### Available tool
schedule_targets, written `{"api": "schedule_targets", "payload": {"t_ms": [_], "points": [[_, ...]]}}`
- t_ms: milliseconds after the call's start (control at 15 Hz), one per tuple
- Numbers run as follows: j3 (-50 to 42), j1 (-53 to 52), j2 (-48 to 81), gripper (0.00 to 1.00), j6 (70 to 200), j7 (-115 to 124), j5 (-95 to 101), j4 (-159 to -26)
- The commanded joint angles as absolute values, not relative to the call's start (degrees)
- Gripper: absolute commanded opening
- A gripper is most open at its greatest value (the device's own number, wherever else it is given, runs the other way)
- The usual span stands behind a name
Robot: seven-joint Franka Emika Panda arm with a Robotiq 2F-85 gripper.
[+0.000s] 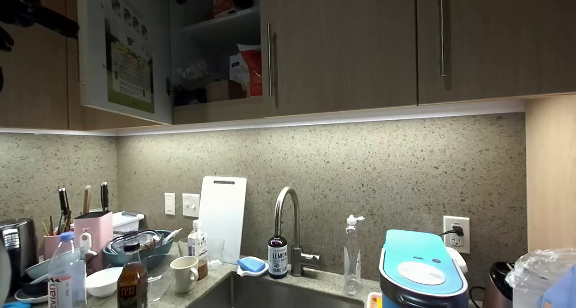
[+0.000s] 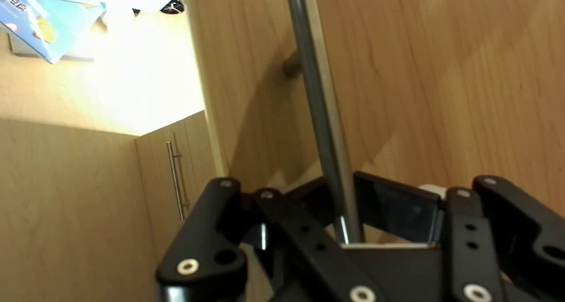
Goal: Open the left cabinet door
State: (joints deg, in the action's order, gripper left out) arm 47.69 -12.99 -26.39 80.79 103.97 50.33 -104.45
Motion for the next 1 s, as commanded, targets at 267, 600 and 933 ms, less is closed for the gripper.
{"api": "schedule_targets", "payload": {"t_ms": [267, 600, 933], "points": [[47.0, -13.7, -21.0, 0.00, 84.6, 105.9, 50.5, -102.1], [47.2, -13.7, -20.9, 0.00, 84.6, 105.8, 50.6, -102.1], [47.3, -13.8, -20.9, 0.25, 84.5, 105.5, 50.7, -101.9]]}}
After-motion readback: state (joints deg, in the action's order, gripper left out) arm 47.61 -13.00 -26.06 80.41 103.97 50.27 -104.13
